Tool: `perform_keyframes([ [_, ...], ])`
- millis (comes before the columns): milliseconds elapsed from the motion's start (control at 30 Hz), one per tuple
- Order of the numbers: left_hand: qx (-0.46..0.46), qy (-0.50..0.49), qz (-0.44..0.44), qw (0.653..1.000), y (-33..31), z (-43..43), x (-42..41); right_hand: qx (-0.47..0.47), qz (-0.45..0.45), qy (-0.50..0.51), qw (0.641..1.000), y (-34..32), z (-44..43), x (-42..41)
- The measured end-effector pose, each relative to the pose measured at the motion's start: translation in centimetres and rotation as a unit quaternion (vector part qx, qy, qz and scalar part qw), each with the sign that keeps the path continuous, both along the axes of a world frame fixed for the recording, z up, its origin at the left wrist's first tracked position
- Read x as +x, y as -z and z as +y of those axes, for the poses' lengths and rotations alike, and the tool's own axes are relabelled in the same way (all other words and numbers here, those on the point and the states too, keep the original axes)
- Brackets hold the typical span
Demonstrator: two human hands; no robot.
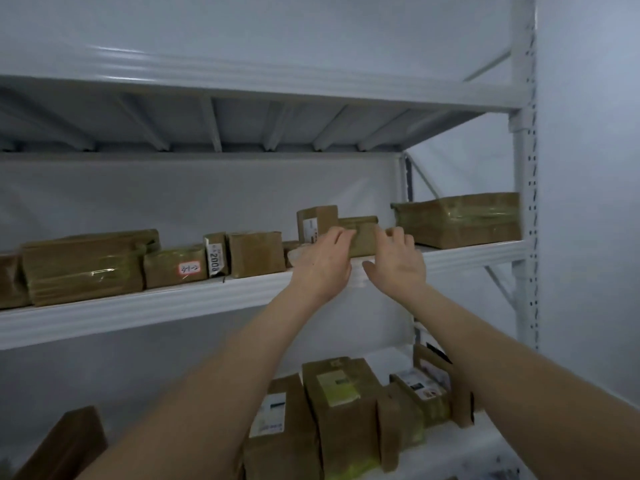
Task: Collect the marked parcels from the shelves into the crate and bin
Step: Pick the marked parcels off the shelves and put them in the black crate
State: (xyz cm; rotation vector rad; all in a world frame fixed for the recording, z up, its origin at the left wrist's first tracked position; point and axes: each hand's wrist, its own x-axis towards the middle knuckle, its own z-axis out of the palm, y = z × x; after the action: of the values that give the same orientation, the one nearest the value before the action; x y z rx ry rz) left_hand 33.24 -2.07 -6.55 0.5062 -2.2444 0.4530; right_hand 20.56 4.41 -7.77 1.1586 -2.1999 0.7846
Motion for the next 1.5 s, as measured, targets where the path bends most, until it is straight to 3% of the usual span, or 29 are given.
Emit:
perform_keyframes([
  [200, 0.036, 0.036, 0.026, 0.998, -0.6, -1.3, -5.7, 0.053, -0.040, 0.003, 0.998, -3.1, -3.1, -6.2],
  [467, 0.080, -0.043, 0.110, 0.990, -0.7, -2.5, -10.0, 0.107, -0.034, -0.113, 0.987, -5.7, -9.1, -11.3],
  [800, 0.095, -0.122, 0.251, 0.956, -3.2, -2.1, -11.6, 0.020, 0.012, -0.177, 0.984, -5.9, -8.1, -14.4],
  [1033, 0.109, -0.120, 0.236, 0.958, -3.9, 0.1, -14.3, 0.019, -0.035, -0.179, 0.983, -7.1, -3.7, -15.8],
  [1133, 0.170, -0.135, 0.233, 0.948, -4.2, 0.9, -15.5, -0.005, -0.081, -0.215, 0.973, -7.7, -2.2, -15.7],
  [1200, 0.264, -0.145, 0.251, 0.920, -4.4, 1.3, -15.9, -0.021, -0.129, -0.225, 0.966, -7.6, -1.6, -15.2],
  [1333, 0.385, -0.127, 0.300, 0.864, -4.6, 2.2, -15.7, -0.060, -0.261, -0.258, 0.928, -6.8, -1.1, -15.2],
  [1433, 0.416, -0.071, 0.334, 0.843, -4.6, 3.0, -15.2, -0.075, -0.421, -0.333, 0.840, -6.3, 0.0, -15.2],
  [1500, 0.430, -0.032, 0.356, 0.829, -4.3, 3.4, -14.8, -0.075, -0.472, -0.372, 0.796, -5.9, 0.7, -15.3],
])
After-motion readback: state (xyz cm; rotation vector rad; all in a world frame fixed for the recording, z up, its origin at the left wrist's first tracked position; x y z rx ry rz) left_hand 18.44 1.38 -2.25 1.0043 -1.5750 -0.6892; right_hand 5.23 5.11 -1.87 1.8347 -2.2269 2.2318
